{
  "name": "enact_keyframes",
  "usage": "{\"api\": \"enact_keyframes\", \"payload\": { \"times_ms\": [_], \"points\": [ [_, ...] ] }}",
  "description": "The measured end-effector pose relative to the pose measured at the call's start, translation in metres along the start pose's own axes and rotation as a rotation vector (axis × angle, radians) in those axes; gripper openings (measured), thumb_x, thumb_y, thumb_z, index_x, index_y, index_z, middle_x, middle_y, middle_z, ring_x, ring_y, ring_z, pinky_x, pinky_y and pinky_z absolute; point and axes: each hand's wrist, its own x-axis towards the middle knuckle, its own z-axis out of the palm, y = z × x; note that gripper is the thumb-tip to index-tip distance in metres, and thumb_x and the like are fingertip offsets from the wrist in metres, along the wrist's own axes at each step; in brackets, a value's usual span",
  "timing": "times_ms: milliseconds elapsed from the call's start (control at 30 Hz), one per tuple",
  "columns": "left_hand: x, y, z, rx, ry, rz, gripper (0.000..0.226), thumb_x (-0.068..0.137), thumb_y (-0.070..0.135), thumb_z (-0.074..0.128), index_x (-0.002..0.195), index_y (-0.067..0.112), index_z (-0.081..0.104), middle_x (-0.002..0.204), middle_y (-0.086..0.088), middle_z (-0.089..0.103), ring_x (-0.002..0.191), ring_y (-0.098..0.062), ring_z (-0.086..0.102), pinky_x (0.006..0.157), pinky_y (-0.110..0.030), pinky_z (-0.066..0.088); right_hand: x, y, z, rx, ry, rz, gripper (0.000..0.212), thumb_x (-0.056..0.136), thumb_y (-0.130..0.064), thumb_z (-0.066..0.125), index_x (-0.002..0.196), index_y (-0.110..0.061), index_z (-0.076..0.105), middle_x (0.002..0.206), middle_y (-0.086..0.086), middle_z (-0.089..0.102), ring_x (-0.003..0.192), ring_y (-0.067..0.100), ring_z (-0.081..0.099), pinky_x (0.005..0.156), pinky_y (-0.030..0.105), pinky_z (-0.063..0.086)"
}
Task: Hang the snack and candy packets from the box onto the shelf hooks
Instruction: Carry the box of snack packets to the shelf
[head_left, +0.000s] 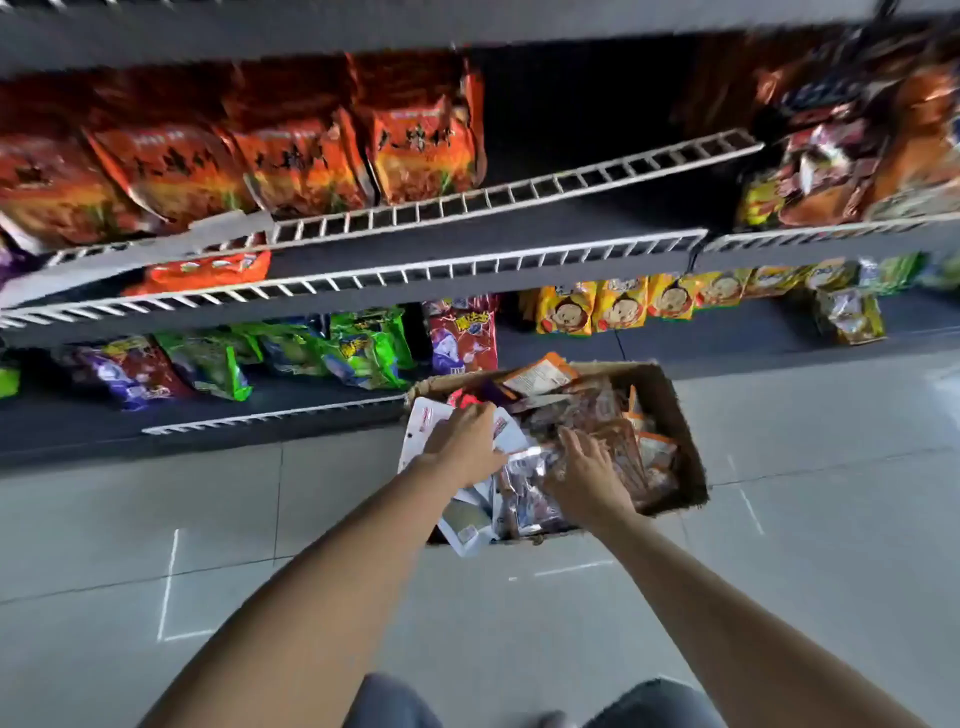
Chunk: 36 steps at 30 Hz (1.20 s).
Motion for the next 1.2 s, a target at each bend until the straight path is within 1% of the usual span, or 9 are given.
{"api": "enact_keyframes", "payload": {
  "times_ms": [67, 167, 300, 433, 667, 867, 1033, 1100, 1200],
  "points": [
    [0.031, -0.006, 0.026, -0.038, -0.031, -0.003, 0.083, 0.087, 0.032, 0.063, 0.147, 0.003, 0.014, 0.156, -0.014, 0.013, 0.143, -0.028, 0.014, 0.112, -0.035, 0.018, 0.022, 0.017, 0.026, 0.012, 0.004, 0.039, 0.074, 0.096, -0.036, 0.049, 0.152, -0.020, 0.004, 0.159, 0.007, 0.002, 0.146, 0.028, 0.006, 0.115, 0.040, 0.018],
    [0.083, -0.018, 0.057, 0.043, 0.027, -0.012, 0.104, 0.081, 0.046, 0.066, 0.150, 0.009, -0.003, 0.158, -0.009, -0.010, 0.146, -0.029, -0.002, 0.117, -0.040, 0.006, 0.058, 0.039, 0.058, -0.080, 0.029, 0.058, 0.082, 0.093, -0.050, 0.049, 0.152, -0.024, -0.001, 0.159, 0.008, -0.012, 0.146, 0.029, -0.006, 0.116, 0.043, 0.015],
    [0.136, -0.030, 0.071, 0.243, 0.151, -0.025, 0.121, 0.074, 0.060, 0.066, 0.148, 0.009, -0.015, 0.156, -0.013, -0.021, 0.144, -0.029, -0.016, 0.118, -0.045, -0.004, 0.095, 0.051, 0.074, -0.215, 0.203, -0.054, 0.086, 0.088, -0.060, 0.047, 0.151, -0.015, 0.009, 0.159, 0.010, 0.005, 0.146, 0.027, 0.003, 0.119, 0.039, 0.008],
    [0.158, -0.033, 0.069, 0.322, 0.147, -0.064, 0.128, 0.063, 0.072, 0.067, 0.150, 0.015, -0.007, 0.158, -0.013, -0.001, 0.145, -0.029, -0.004, 0.113, -0.055, -0.007, 0.110, 0.057, 0.078, -0.199, 0.233, -0.077, 0.090, 0.083, -0.065, 0.051, 0.150, -0.015, 0.016, 0.157, 0.011, 0.013, 0.144, 0.028, 0.011, 0.117, 0.038, 0.010],
    [0.131, -0.025, 0.077, 0.376, 0.192, -0.050, 0.114, 0.064, 0.076, 0.063, 0.147, 0.016, 0.013, 0.153, -0.015, 0.016, 0.140, -0.034, 0.013, 0.110, -0.054, 0.018, 0.100, 0.061, 0.080, -0.215, 0.200, -0.075, 0.092, 0.076, -0.072, 0.055, 0.147, -0.022, 0.025, 0.155, 0.009, 0.018, 0.143, 0.028, 0.014, 0.119, 0.042, 0.013],
    [0.094, -0.003, 0.085, 0.392, 0.134, -0.159, 0.114, 0.064, 0.075, 0.064, 0.146, 0.012, 0.015, 0.149, -0.014, 0.022, 0.136, -0.034, 0.023, 0.106, -0.055, 0.030, 0.067, 0.059, 0.089, -0.221, 0.181, -0.025, 0.110, 0.073, -0.070, 0.061, 0.152, -0.016, 0.007, 0.160, 0.005, 0.003, 0.148, 0.021, -0.002, 0.121, 0.041, 0.003],
    [0.077, -0.009, 0.109, 0.328, 0.203, -0.232, 0.095, 0.077, 0.070, 0.054, 0.141, 0.009, 0.021, 0.144, -0.017, 0.027, 0.132, -0.035, 0.027, 0.105, -0.062, 0.028, 0.026, 0.054, 0.108, -0.097, 0.387, -0.038, 0.084, 0.082, -0.048, 0.067, 0.149, -0.019, 0.024, 0.159, 0.004, -0.016, 0.146, 0.021, -0.014, 0.119, 0.037, 0.008],
    [0.068, -0.013, 0.115, 0.328, 0.222, -0.236, 0.089, 0.082, 0.068, 0.050, 0.142, 0.008, 0.021, 0.144, -0.018, 0.027, 0.132, -0.035, 0.027, 0.104, -0.061, 0.029, 0.006, 0.050, 0.124, -0.019, 0.519, -0.011, 0.083, 0.084, -0.047, 0.066, 0.150, -0.021, 0.022, 0.159, 0.005, -0.017, 0.147, 0.023, -0.004, 0.118, 0.038, 0.018],
    [0.056, -0.019, 0.121, 0.348, 0.233, -0.227, 0.086, 0.084, 0.067, 0.046, 0.141, 0.007, 0.022, 0.143, -0.019, 0.028, 0.130, -0.035, 0.029, 0.103, -0.059, 0.029, -0.020, 0.040, 0.149, 0.185, 0.675, 0.146, 0.089, 0.087, -0.041, 0.063, 0.152, -0.020, 0.007, 0.157, 0.006, -0.021, 0.144, 0.029, 0.017, 0.105, 0.038, 0.039]
  ]
}}
